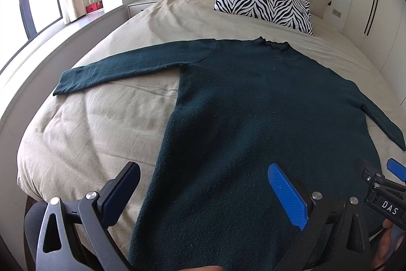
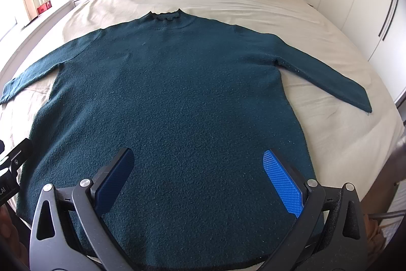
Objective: Fold small clothes
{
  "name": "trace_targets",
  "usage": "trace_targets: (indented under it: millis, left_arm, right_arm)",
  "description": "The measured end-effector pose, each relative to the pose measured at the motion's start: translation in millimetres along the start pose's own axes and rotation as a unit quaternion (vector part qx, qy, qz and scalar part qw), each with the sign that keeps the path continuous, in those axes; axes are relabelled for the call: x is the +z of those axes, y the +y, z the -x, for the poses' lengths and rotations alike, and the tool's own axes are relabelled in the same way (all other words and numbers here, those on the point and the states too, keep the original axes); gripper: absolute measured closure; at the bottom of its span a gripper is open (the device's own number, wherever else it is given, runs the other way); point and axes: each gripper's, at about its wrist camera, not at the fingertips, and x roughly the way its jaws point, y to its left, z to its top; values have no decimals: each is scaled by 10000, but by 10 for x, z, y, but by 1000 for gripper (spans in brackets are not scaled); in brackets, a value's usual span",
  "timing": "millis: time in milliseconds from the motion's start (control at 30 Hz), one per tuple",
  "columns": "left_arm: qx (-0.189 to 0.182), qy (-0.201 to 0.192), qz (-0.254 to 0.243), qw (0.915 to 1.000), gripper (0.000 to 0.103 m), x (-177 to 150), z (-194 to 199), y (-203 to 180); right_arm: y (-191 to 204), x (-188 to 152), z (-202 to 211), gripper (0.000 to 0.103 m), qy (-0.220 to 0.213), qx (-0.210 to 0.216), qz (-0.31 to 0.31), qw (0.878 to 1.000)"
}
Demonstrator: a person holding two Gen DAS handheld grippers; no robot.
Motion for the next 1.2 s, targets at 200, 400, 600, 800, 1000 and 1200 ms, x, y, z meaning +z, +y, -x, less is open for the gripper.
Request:
trace_targets:
  millis: [200, 400, 600, 800, 1000, 1200]
  left_arm:
    - [13, -2, 24, 10000, 0, -25, -5, 7]
    - [46, 6, 71, 10000, 0, -1, 3, 41]
    - [59, 8, 76, 10000, 0, 8, 6, 46]
    - [100, 39, 46, 9999, 0, 21, -18, 25]
    - [250, 50, -99, 9996, 0, 16, -74, -77]
    - [897, -443, -732, 9923, 0, -12, -38, -337]
  right_arm:
    - [12, 42, -25, 0, 31, -8, 20, 10000]
    - [19, 40, -23, 0, 35, -9, 24, 10000]
    - [34, 43, -26, 0, 40, -15, 35, 10000]
    - [40, 47, -58, 0, 74, -6, 23, 10000]
    - [-40, 45, -120, 0, 115, 28, -57, 9999]
    - [-439, 84, -142, 0, -70, 503, -669, 9965]
